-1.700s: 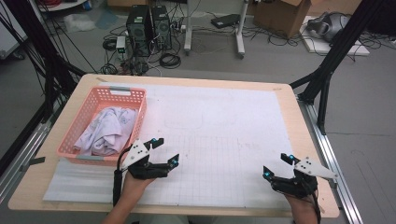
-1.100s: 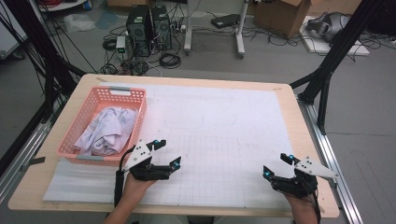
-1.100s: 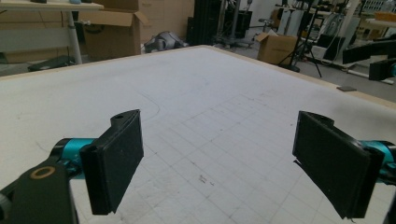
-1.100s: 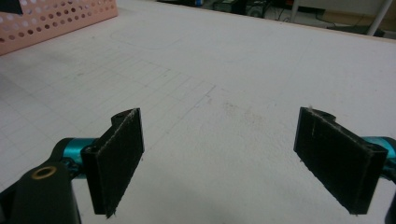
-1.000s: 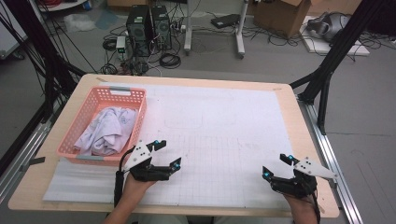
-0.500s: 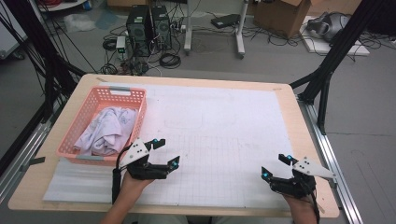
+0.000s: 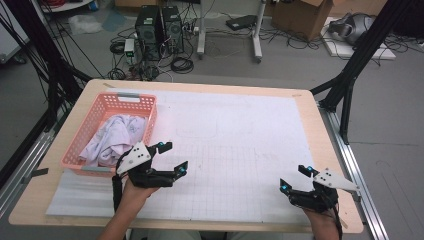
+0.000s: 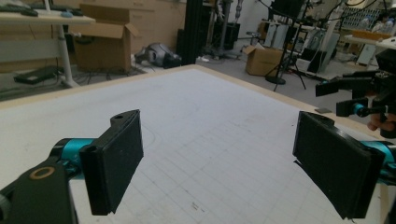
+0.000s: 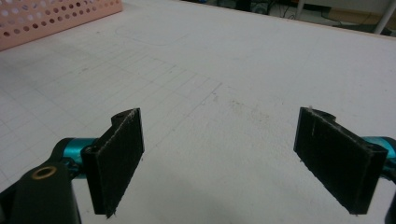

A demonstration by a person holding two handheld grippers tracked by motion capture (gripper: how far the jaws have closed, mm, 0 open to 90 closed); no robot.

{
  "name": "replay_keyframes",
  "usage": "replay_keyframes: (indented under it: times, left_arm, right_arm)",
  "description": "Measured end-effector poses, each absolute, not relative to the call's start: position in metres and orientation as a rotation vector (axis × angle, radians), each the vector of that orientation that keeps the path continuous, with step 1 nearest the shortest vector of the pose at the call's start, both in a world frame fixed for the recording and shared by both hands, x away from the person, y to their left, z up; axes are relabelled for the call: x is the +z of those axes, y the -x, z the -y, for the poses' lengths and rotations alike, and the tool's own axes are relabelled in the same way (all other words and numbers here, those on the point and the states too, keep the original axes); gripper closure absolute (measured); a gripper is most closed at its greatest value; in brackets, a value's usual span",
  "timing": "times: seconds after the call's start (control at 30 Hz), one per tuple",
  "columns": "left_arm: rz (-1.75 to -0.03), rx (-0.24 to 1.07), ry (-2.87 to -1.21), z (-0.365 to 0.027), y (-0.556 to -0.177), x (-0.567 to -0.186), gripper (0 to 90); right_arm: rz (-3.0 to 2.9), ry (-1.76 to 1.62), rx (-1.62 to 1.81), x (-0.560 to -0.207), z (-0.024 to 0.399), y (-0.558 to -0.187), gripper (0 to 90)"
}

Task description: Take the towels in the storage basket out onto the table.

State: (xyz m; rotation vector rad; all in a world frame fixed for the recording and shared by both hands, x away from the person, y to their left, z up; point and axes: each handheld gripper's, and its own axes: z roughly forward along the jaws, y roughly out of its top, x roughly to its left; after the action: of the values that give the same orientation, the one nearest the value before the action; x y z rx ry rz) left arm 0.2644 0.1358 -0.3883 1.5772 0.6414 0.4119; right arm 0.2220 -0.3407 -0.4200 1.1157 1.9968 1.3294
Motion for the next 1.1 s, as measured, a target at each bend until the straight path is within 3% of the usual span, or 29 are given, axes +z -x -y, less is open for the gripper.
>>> replay_keyframes:
  times: [0.53, 1.1]
  left_arm:
    - [-0.720, 0.459, -1.554, -0.185, -0.282, -0.349, 16.3]
    - [-0.885, 0.523, -1.614, -0.239, -0.313, -0.345, 16.5]
  right_arm:
    - [-1.997, -1.109, 1.327, -0.421, 0.339, -0.223, 14.6]
    - [-2.003, -1.120, 1.321, -0.421, 0.339, -0.224, 14.6]
